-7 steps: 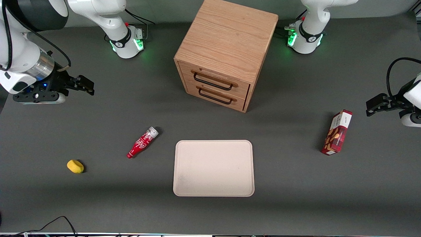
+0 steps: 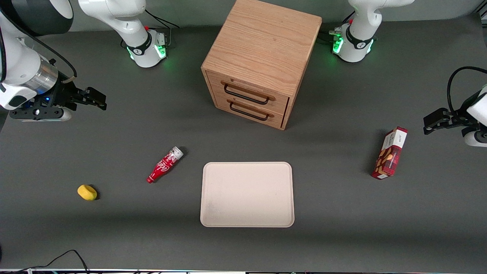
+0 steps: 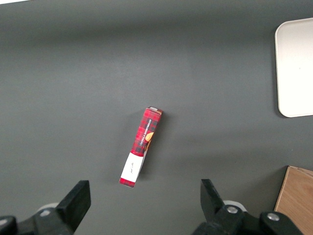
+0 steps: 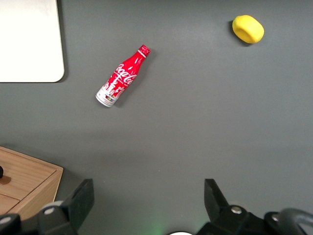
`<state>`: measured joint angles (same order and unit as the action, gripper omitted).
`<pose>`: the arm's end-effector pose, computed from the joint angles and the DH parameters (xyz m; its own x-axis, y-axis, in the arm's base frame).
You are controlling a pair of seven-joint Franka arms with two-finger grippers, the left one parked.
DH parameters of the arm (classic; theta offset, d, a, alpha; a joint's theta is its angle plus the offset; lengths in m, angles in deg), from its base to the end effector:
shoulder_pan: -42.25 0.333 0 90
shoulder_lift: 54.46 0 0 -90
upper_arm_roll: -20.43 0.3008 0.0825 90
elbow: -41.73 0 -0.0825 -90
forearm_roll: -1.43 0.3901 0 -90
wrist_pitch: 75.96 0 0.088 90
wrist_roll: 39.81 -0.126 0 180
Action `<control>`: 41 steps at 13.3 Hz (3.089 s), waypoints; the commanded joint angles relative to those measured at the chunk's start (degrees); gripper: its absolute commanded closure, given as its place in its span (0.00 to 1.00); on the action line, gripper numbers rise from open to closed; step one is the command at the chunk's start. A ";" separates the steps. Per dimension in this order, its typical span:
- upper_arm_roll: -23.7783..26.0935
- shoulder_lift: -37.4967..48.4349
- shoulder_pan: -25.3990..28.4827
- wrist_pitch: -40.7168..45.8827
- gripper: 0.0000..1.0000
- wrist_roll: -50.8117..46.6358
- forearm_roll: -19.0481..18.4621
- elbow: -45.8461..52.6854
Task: Place coke bottle on tray
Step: 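Move the open right gripper down over the red Coca-Cola bottle, then close the right gripper around the bottle's body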
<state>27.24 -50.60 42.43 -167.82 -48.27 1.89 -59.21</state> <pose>0.5313 0.0677 0.5387 0.9955 -0.0274 -0.0905 -0.0263 -0.9996 0.0135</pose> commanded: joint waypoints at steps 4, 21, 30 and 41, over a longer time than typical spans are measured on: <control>1.09 -3.77 -0.36 1.77 0.00 -1.56 0.86 2.86; 6.54 -27.51 5.88 -21.41 0.00 -35.81 -1.85 2.53; 5.75 -27.60 4.22 -37.85 0.00 -52.18 -5.12 -10.13; 5.40 -30.40 3.51 -45.51 0.00 -62.80 -10.20 -13.93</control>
<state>32.63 -80.60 45.95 -211.51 -107.28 -5.42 -72.62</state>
